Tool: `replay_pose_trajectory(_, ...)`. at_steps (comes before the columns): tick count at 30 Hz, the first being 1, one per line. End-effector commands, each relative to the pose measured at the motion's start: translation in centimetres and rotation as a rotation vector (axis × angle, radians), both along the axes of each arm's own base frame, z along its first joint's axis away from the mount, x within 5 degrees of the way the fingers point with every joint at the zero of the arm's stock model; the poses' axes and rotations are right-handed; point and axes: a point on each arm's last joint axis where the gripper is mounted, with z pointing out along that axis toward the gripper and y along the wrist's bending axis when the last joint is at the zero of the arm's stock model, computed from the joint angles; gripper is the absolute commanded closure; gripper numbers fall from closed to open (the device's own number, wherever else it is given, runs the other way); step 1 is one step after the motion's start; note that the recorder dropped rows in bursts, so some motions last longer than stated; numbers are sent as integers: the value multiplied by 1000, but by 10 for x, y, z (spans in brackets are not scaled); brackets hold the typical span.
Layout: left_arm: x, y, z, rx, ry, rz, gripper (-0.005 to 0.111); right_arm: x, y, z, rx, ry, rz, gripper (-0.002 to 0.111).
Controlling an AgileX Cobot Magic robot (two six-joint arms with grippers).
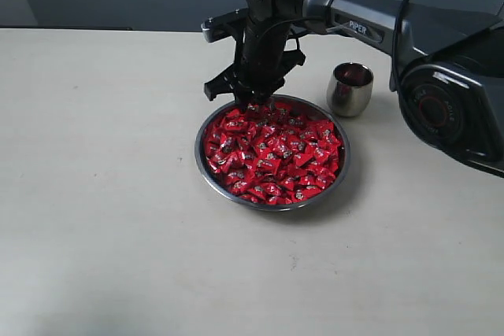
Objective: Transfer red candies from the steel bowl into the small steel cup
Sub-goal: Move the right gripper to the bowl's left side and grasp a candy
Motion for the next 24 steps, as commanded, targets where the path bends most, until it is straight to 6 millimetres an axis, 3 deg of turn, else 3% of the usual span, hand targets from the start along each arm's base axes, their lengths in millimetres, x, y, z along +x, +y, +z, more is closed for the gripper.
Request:
replay_pose_trajectory(1, 0, 0, 4, 2, -21, 0, 106, 4, -2, 1, -15, -38, 11, 70)
replay_pose_trajectory(8, 0, 0, 4, 2, -21, 0, 106, 3, -2, -18, -47, 13, 10, 70)
replay_pose_trajectory(17, 0, 0, 4, 2, -21, 0, 106, 3, -1, -19, -43, 9, 10, 73)
replay_pose_trajectory(24, 0, 0, 4, 2, -21, 0, 106, 3, -2, -19, -48, 15, 10, 109)
